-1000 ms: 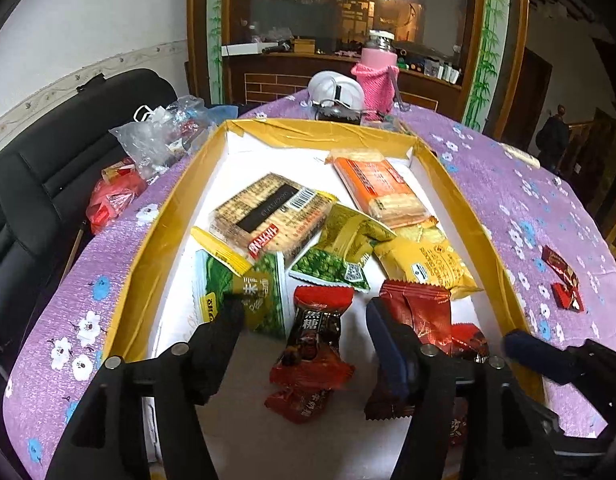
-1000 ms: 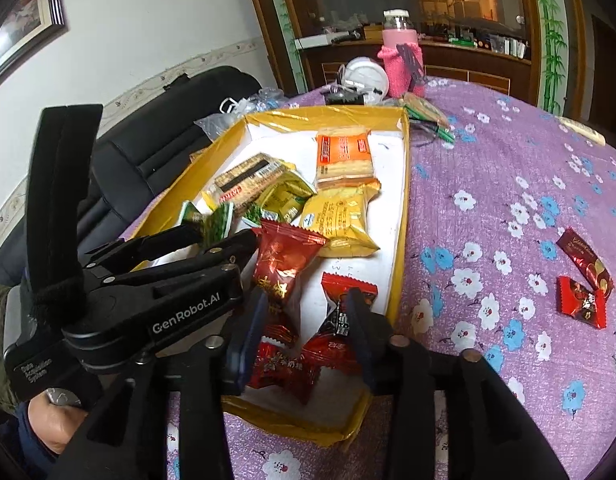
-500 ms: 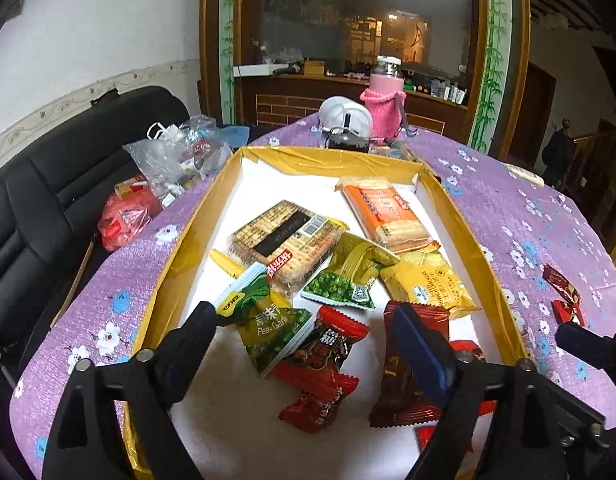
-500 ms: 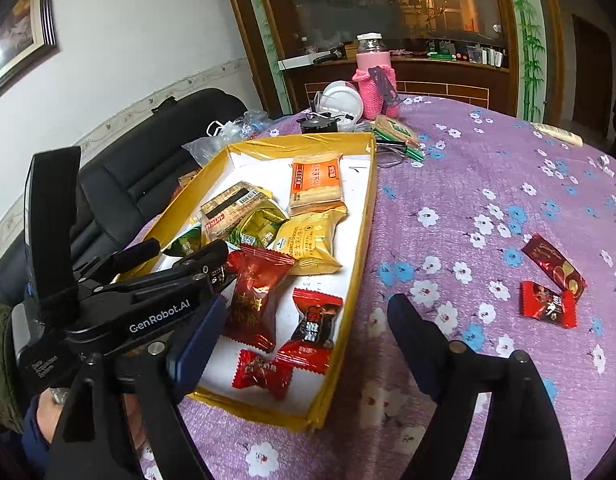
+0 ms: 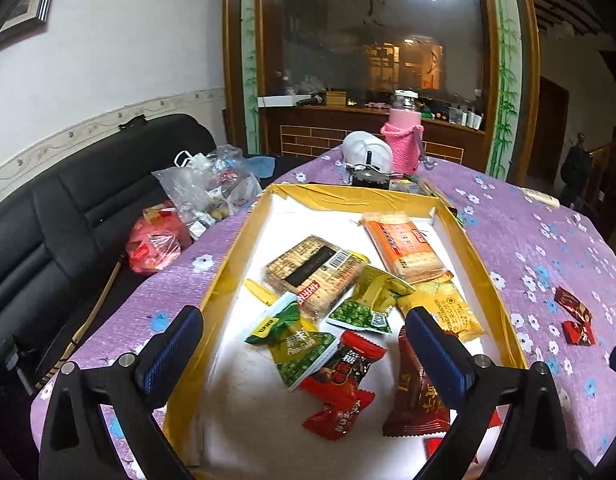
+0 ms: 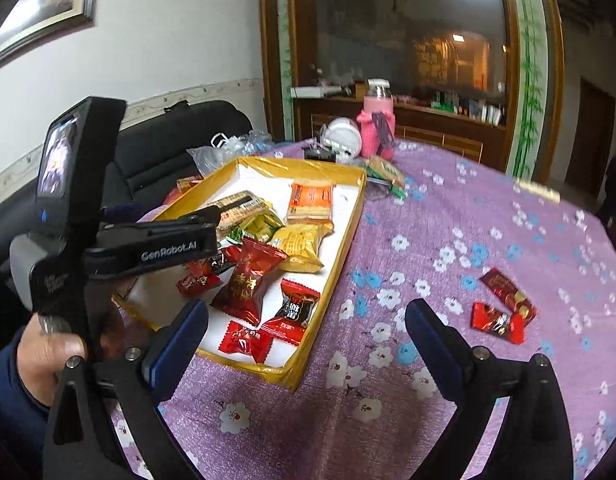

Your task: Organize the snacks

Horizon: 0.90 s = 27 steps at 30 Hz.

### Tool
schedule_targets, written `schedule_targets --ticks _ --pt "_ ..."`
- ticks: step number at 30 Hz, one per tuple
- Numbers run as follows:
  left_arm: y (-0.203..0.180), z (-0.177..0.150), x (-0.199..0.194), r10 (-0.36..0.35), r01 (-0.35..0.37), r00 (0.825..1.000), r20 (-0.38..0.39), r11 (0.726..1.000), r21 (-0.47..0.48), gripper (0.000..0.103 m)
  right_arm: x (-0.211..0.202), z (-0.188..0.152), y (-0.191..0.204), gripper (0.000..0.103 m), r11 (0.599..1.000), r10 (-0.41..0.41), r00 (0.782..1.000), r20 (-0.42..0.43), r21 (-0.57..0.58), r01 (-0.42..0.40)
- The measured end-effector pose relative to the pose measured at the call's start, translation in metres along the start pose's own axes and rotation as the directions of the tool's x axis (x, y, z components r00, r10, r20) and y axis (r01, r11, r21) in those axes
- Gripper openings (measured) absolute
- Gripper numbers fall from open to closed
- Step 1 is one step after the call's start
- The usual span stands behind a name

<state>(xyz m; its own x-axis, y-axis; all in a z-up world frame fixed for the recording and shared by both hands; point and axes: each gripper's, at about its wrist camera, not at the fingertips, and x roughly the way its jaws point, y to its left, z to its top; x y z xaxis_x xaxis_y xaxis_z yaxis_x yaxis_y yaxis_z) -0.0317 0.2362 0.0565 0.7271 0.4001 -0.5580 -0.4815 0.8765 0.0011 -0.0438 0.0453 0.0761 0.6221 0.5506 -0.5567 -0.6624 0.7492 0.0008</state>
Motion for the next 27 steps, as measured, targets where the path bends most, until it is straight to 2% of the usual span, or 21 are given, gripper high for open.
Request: schedule_targets --ticks 4,9,14,19,23,27 --pt "-0.003 0.000 0.000 0.031 -0.030 0.999 -0.021 0.999 0.014 0.103 -0.003 -0.003 -0.006 0.102 1.000 -0.002 1.000 0.008 0.017 0.002" --pt "-0.001 -0.006 -0.013 -0.018 0.018 1.000 -0.002 1.000 0.010 0.102 -0.008 -0.002 -0.013 0.102 0.999 0.017 0.999 0.029 0.048 -0.018" --pt "-0.009 -0.008 -0.029 -0.042 0.041 0.999 0.019 0.997 0.068 0.102 -0.012 -0.003 -0.007 0.102 0.999 0.021 0.999 0.037 0.025 -0.022" --pt "-0.017 -0.019 -0.038 0.088 -0.094 0.995 0.054 0.989 0.118 0.102 -0.015 -0.005 -0.003 0.102 1.000 0.022 0.999 0.034 0.014 -0.022" --pt "-0.010 -0.024 -0.039 0.068 -0.071 0.997 0.028 0.992 0.108 0.102 -0.014 -0.006 -0.003 0.103 1.000 0.017 0.999 0.028 0.016 -0.017" --pt "-0.005 -0.023 -0.035 0.080 -0.080 0.997 0.007 0.993 0.089 0.102 -0.015 -0.007 -0.003 0.103 1.000 -0.013 0.998 0.058 0.020 0.012"
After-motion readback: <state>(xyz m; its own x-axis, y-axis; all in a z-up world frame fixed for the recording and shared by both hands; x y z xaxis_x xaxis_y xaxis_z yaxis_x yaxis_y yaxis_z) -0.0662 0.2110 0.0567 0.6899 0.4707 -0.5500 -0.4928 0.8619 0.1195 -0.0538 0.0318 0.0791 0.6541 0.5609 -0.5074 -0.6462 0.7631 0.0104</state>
